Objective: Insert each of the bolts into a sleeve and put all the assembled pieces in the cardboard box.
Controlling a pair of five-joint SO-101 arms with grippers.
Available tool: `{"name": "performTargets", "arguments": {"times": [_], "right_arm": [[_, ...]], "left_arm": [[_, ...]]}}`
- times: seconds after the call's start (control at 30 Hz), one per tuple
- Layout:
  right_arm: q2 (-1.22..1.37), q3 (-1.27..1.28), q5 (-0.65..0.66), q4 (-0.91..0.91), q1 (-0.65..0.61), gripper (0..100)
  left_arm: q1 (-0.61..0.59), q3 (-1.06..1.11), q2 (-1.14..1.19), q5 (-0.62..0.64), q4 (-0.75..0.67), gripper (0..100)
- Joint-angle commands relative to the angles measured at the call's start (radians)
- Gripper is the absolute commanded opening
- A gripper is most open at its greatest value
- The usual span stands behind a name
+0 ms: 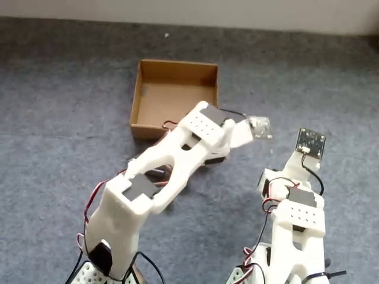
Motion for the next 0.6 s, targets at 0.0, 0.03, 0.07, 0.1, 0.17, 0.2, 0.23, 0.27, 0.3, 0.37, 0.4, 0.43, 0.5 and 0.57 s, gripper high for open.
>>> {"name": "performTargets", "arguments": {"times": [0.0, 0.03, 0.07, 0.1, 0.17, 0.2, 0.23, 0.27, 0.3, 0.37, 0.4, 0.43, 0.5, 0.57], "right_arm": [[-0.030, -0.038, -0.011, -0.013, 0.012, 0.5], [-0.030, -0.038, -0.011, -0.013, 0.012, 0.5], [-0.030, -0.038, -0.011, -0.013, 0.012, 0.5], [-0.030, -0.038, -0.011, -0.013, 0.010, 0.5], [-0.030, -0.041, -0.011, -0.013, 0.007, 0.5], [-0.030, -0.042, -0.011, -0.013, 0.005, 0.5], [-0.030, -0.044, -0.011, -0.012, 0.005, 0.5], [-0.030, -0.045, -0.011, -0.012, 0.004, 0.5], [-0.030, -0.045, -0.011, -0.012, 0.004, 0.5], [-0.030, -0.045, -0.006, -0.012, 0.004, 0.5], [-0.030, -0.045, -0.005, -0.012, 0.002, 0.5], [-0.030, -0.045, -0.003, -0.012, -0.004, 0.5], [-0.031, -0.045, -0.003, -0.012, -0.028, 0.5], [-0.031, -0.045, -0.003, -0.012, -0.053, 0.5]], "left_arm": [[-0.036, 0.008, -0.166, 0.071, 0.011, 0], [-0.041, 0.021, -0.189, 0.083, 0.011, 0], [-0.045, 0.033, -0.214, 0.098, 0.011, 0], [-0.050, 0.048, -0.239, 0.112, 0.011, 0], [-0.059, 0.081, -0.291, 0.141, 0.011, 0], [-0.062, 0.099, -0.321, 0.158, 0.011, 0], [-0.064, 0.117, -0.354, 0.175, 0.009, 0], [-0.064, 0.142, -0.389, 0.190, 0.006, 0], [-0.064, 0.166, -0.427, 0.206, 0.005, 0], [-0.059, 0.229, -0.515, 0.235, 0.005, 0], [-0.058, 0.266, -0.562, 0.249, 0.005, 0], [-0.058, 0.303, -0.610, 0.262, 0.002, 0], [-0.062, 0.384, -0.710, 0.293, -0.037, 0], [-0.067, 0.475, -0.803, 0.324, -0.084, 0]]}}
